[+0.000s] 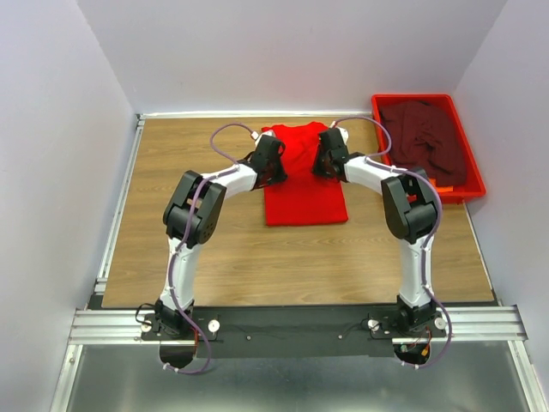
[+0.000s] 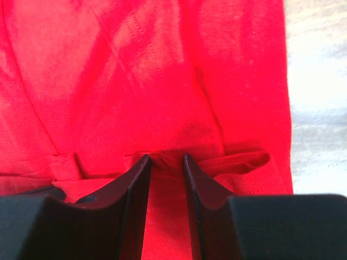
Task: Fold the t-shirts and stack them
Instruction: Fold the tshirt
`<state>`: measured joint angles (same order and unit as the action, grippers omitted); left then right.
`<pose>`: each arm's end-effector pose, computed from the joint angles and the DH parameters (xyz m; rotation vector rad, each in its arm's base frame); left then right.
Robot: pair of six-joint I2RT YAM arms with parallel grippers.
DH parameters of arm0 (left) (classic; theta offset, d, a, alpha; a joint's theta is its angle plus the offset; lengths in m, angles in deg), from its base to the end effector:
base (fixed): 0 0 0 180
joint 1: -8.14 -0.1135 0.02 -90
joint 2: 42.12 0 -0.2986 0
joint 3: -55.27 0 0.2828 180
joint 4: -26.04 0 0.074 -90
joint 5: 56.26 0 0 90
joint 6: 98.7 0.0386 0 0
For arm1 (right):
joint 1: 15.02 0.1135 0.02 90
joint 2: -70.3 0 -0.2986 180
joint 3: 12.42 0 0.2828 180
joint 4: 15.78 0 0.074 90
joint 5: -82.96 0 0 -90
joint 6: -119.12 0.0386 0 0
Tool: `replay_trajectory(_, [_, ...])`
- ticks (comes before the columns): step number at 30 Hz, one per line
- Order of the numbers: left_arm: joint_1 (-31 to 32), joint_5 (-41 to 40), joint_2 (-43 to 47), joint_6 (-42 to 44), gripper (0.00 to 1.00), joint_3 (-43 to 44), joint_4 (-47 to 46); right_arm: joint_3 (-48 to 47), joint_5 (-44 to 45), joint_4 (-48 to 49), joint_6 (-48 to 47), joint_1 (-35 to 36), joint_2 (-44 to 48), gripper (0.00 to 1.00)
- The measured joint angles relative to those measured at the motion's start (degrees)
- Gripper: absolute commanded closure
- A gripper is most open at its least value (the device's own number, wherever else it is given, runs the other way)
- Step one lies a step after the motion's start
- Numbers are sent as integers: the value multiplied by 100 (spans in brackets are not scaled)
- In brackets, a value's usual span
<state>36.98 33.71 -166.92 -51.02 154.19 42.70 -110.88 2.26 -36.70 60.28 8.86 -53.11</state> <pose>0.4624 -0.2546 0.1591 -0.2816 2.3808 -0.6127 0.4770 0.2043 0.1630 0.2288 2.3638 0.2733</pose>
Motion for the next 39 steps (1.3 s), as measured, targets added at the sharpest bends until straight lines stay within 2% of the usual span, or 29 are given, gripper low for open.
replay_trajectory(8, [9,11,669,-153,83,-1082,-350,702,-46,293,138,166,422,63])
replay_trajectory(21, [197,55,2306,-269,84,-3233,-522,2780,-616,564,793,756,1939,62])
replay_trajectory(25, [297,55,2712,-319,83,-3720,-553,2968,-756,557,826,844,2103,59])
replay_trajectory(31, [339,52,2879,-315,83,-3858,-531,2983,-822,485,675,841,2214,55])
replay_trajectory(39, [339,44,2938,-219,84,-3703,-413,2922,-741,146,479,831,2970,54])
